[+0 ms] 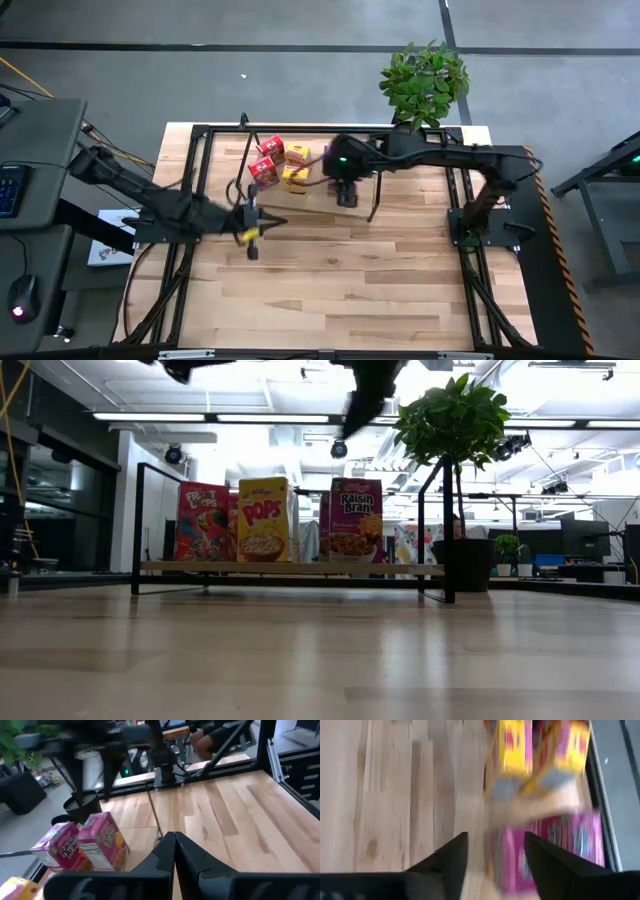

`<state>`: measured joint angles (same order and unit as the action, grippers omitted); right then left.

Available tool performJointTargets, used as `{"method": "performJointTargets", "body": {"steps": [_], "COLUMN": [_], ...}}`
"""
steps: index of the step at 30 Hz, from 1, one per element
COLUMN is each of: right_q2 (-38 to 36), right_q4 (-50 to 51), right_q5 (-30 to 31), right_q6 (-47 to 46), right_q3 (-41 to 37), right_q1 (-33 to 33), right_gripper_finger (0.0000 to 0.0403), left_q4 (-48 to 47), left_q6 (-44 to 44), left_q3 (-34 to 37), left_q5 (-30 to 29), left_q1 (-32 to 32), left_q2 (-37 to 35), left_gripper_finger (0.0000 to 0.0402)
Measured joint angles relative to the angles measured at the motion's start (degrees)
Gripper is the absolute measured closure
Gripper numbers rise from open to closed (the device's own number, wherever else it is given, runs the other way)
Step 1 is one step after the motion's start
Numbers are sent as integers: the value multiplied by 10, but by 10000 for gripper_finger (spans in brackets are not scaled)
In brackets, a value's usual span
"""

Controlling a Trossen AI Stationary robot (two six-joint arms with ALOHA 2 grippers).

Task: Stack cereal on shelf
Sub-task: Return to Home Position

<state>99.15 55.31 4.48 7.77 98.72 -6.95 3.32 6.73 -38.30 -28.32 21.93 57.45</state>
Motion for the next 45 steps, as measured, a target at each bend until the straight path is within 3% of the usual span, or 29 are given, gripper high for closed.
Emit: {"method": "performJointTargets", "body": {"steps": [4,9,15,20,27,35,45], "right_q2": [-107,-274,-445,-537,-591,-590,-591], "right_q4": [-46,-143,-240,-265,-264,-248,-232], "right_q5": [13,13,10,10,15,15,15], "right_q6": [-36,-94,-137,-142,-153,-144,-140], "right_q3": [-141,-304,-433,-489,-514,-516,-516], "right_q1": [0,0,0,0,0,0,0], "right_gripper_finger": [293,386,382,400,401,402,402], "left_q4": [-4,-7,-5,-15,28,100,104], "left_q6": [9,29,30,30,13,-20,-13], "left_q3": [0,0,0,0,48,113,142], "left_q5": [111,207,276,341,385,452,503], "left_q1": [-92,-182,-252,-299,-355,-416,-449], "left_q2": [-33,-76,-117,-125,-125,-140,-171], "left_gripper_finger": [401,402,401,402,402,402,402]}}
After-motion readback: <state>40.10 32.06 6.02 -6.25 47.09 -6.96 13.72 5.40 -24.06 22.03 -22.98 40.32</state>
